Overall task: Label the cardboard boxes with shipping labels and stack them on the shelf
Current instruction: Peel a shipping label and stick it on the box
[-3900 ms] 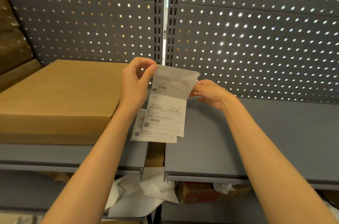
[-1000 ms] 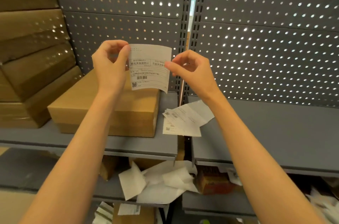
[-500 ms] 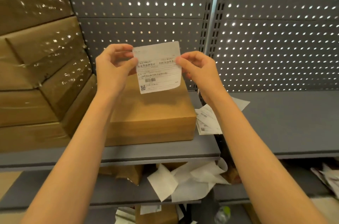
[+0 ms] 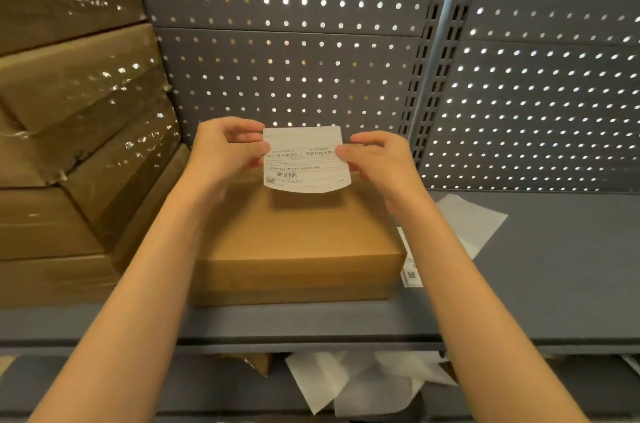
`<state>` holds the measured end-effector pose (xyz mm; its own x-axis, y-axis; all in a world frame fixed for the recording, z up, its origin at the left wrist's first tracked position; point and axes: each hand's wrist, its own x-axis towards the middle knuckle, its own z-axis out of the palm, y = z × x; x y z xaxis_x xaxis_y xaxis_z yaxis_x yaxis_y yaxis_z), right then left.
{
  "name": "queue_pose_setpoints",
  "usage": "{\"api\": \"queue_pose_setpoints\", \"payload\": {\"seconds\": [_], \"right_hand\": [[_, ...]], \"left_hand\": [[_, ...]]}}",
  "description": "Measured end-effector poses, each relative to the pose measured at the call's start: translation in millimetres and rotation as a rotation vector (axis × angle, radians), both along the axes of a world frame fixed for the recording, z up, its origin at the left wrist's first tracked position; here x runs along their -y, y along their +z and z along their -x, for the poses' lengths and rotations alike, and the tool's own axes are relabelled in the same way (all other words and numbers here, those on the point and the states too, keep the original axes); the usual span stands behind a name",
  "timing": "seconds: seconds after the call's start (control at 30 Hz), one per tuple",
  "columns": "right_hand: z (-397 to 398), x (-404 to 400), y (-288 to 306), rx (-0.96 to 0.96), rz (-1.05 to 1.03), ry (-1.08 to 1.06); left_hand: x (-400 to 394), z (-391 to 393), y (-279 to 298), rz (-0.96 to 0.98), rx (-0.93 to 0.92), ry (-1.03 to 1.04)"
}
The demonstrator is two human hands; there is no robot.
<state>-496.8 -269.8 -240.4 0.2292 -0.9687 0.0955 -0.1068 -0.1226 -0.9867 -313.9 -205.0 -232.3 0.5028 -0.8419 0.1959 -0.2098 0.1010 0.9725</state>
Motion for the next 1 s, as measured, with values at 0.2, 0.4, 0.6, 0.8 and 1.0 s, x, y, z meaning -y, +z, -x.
{"api": "queue_pose_setpoints", "payload": {"seconds": [0.2,0.4,0.6,0.8,1.0], "right_hand": [[-10,7,-4,-0.103,0.007,0.019],[-22,3,-9,-0.264,0.063,-0.045],[-26,1,-8,-0.324,0.083,-0.075],[-29,5,-14,-0.365,0.103,-0.077],[-30,9,-15,-0.430,0.108,-0.088]], "left_hand": [[6,-13,-5,-0.113,-0.029,-0.037],[9,-25,-9,-0.201,0.002,-0.068],[10,-29,-9,-0.209,-0.011,-0.095],[14,-31,-17,-0.239,-0.034,-0.094],[20,-34,-22,-0.272,-0.005,-0.084]]}}
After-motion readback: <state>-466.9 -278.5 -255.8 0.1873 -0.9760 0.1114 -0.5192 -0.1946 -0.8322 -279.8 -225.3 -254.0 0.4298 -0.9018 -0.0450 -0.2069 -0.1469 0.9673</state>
